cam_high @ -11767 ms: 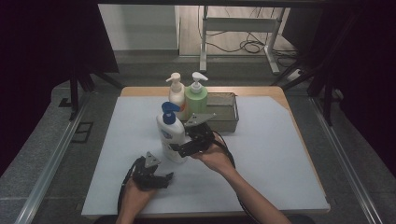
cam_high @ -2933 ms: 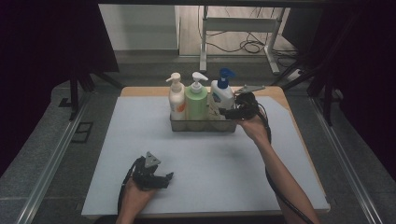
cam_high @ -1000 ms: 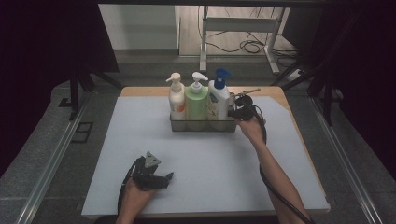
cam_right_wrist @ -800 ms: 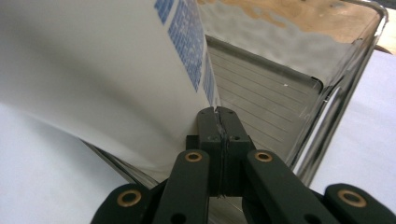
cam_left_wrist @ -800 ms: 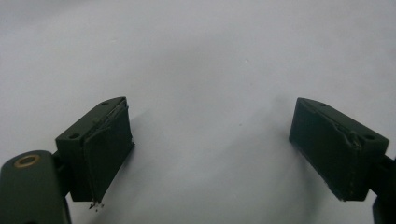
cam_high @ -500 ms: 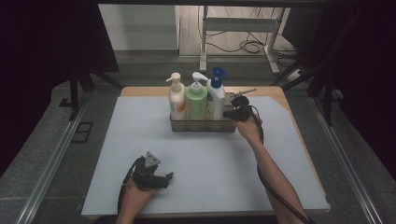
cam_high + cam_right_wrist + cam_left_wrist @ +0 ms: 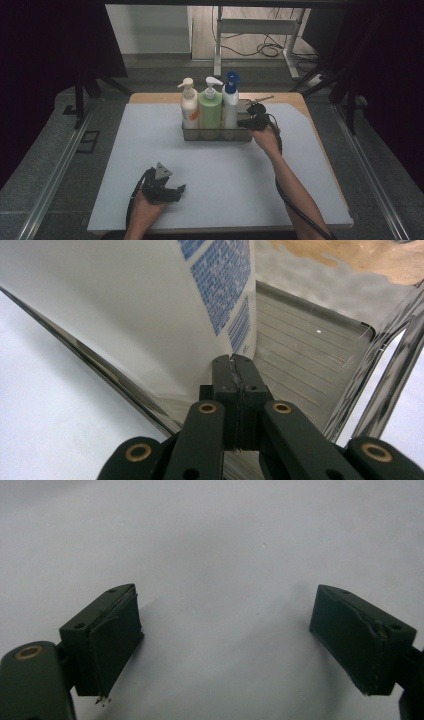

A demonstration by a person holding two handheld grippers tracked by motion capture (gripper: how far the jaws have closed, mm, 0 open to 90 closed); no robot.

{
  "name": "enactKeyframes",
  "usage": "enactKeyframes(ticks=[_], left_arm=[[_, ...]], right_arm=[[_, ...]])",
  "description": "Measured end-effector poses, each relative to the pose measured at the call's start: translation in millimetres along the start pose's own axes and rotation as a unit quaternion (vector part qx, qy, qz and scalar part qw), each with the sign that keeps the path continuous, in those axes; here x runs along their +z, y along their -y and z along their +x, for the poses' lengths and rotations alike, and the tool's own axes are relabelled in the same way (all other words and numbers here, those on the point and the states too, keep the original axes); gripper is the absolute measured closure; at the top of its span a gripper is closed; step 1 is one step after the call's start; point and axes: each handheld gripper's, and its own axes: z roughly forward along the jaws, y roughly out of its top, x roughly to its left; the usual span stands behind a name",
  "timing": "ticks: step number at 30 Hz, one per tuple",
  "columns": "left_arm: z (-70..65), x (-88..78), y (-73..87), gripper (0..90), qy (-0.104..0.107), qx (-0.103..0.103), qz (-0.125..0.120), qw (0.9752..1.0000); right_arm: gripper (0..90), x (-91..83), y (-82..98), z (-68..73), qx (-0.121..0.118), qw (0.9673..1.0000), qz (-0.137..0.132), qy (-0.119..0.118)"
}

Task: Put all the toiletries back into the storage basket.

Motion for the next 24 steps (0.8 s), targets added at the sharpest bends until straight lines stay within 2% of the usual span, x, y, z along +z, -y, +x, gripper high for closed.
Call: enactKeyframes(ticks=[7,24], left_arm=[[0.0,0.0,0.0,12.6,0.0,0.0,0.0,1.0],[0.0,0.0,0.0,12.6,0.0,0.0,0.0,1.0]], right_arm=[[89.5,-0.7,1.1,1.7,-0.001,1.0,0.002,-0.009],[89.2,-1.8,2.7,3.4,-0.006,0.9999,0.001,-0.01]])
